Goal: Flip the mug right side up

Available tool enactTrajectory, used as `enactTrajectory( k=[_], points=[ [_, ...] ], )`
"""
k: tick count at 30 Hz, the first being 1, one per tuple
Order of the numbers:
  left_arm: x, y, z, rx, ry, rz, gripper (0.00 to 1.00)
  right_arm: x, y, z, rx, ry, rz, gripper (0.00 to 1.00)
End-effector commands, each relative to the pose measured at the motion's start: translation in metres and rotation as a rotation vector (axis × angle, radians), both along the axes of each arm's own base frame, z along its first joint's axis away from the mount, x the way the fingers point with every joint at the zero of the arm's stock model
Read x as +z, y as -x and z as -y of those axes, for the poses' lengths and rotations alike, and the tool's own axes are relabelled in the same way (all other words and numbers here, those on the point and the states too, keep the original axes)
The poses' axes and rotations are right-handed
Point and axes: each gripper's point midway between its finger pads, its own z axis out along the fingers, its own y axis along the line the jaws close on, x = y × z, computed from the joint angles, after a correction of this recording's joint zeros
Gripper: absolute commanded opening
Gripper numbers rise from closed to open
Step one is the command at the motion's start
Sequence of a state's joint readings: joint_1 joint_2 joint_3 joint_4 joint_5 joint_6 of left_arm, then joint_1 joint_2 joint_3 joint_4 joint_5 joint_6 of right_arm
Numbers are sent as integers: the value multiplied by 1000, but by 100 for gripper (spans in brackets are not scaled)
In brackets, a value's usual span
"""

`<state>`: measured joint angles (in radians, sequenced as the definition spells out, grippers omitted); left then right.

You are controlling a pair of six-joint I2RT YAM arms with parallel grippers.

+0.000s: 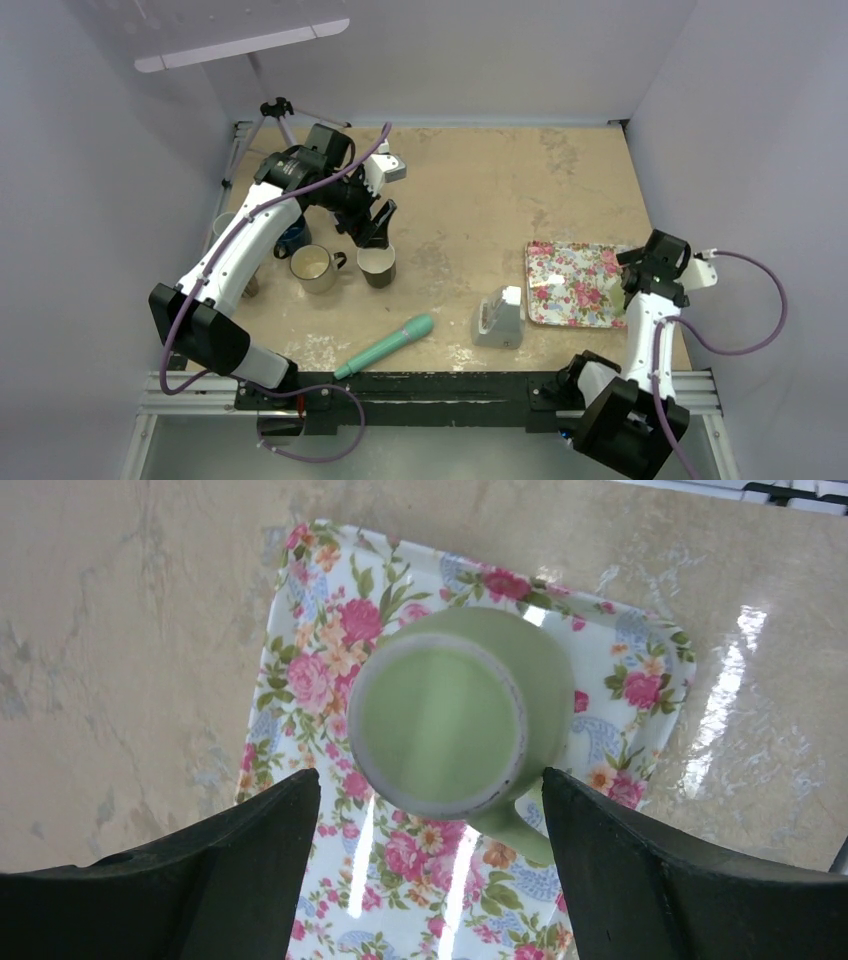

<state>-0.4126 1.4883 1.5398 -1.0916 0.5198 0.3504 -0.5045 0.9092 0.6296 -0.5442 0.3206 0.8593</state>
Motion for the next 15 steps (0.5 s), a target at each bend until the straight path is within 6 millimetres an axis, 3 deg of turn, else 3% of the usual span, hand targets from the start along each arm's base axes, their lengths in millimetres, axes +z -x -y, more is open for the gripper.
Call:
enactTrajectory(
  k=[1,4,9,15],
  points=[
    [14,-3,3,1,35,30,87,8,-24,-15,134,27,-3,85],
    [13,-4,4,0,38,37,87,6,-24,-23,153,56,-76,85],
    [15,-1,5,-5,52,41,87,-40,-11,-24,92,-10,-229,75],
    [20,0,3,-19,47,59,87,-40,-18,-11,7,13,-254,61]
  ],
)
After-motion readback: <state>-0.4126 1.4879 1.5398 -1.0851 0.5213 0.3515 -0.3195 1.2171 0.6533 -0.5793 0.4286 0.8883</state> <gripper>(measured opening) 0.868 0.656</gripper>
